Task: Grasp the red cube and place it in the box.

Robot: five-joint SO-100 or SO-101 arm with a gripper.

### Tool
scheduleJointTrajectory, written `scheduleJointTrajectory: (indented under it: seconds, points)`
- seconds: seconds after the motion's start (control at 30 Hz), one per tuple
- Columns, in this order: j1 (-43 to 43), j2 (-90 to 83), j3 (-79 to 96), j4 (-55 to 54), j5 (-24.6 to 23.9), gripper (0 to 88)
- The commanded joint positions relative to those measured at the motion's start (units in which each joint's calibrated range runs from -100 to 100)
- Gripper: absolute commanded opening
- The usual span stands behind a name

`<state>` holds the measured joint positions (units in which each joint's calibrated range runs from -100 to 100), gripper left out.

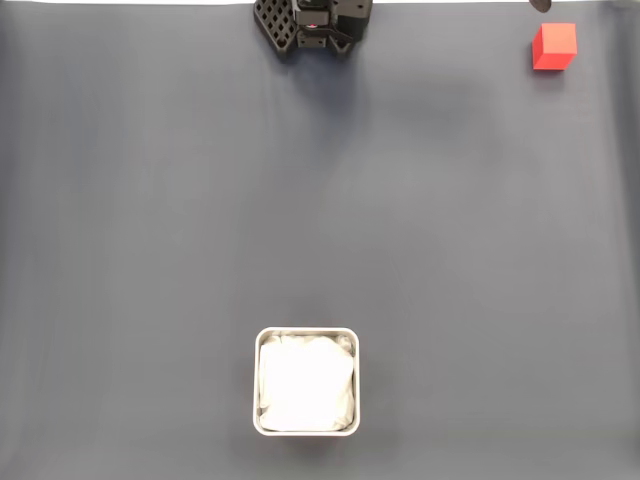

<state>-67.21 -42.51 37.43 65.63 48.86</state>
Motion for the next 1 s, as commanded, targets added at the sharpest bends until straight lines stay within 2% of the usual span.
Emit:
scheduleJointTrajectory:
  seconds: [0.0,0.27,0.73,0.97]
  points:
    - [-1.0,-0.6,-0.3,-0.9,-0.4,1.9]
    - [-1.4,-0.1,-0.3,-1.0,0.7,2.5]
    - [-1.0,3.3,-0.5,-5.7,1.8,19.3]
    - [-0.9,5.5,-0.8,-7.6,2.5,23.4]
